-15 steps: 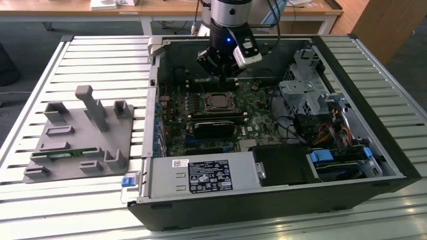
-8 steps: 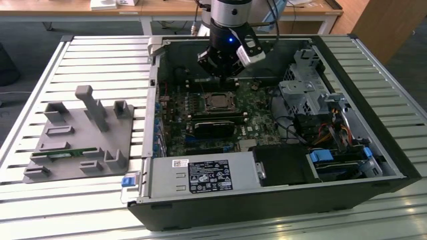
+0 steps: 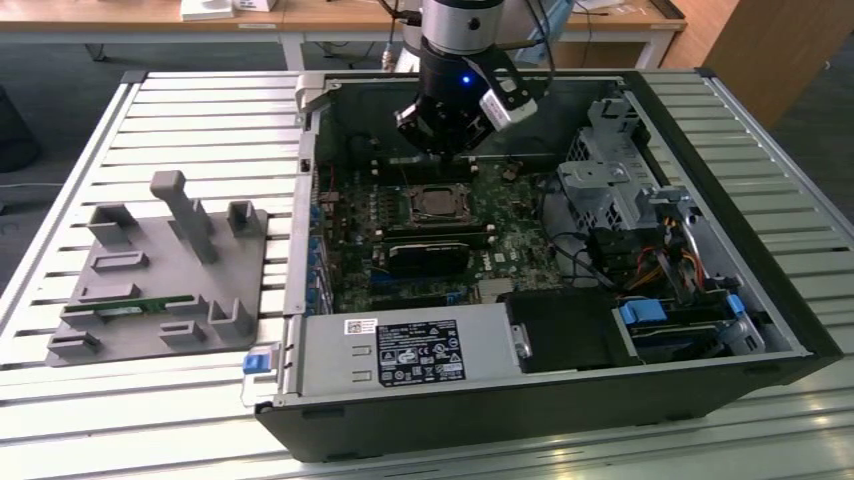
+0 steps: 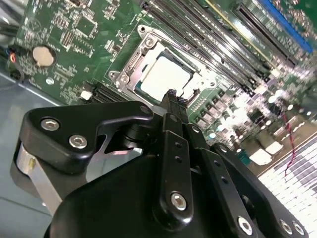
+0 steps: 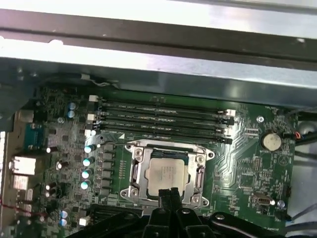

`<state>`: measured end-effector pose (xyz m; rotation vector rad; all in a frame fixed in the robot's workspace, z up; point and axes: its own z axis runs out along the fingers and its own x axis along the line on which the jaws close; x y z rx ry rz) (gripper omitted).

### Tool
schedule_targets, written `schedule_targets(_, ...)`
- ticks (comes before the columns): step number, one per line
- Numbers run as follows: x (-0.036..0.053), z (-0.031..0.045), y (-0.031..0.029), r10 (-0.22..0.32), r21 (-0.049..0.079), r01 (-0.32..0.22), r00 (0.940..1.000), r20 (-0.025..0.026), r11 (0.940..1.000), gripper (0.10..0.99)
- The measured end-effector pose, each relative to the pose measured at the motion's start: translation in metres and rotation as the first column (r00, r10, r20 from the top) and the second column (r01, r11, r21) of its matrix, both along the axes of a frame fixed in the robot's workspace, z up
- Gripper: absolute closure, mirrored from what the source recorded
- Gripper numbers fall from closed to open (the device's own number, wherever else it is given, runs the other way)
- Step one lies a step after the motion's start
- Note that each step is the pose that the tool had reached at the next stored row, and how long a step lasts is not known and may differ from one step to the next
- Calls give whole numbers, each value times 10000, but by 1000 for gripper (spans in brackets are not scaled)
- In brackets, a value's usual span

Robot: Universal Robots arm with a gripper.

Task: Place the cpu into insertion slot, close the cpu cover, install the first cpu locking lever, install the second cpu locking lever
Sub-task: 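Install the first cpu locking lever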

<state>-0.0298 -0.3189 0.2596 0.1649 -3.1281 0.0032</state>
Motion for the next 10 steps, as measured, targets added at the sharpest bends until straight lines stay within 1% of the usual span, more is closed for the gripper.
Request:
schedule_targets(1, 0, -1, 0, 115, 0, -115, 9999, 0, 9999, 980)
schedule_targets(5, -16, -3, 0, 78, 2, -78, 10000, 1, 10000, 980)
schedule_targets(10, -99, -6, 2, -191, 1, 191, 9998, 0, 9998, 980)
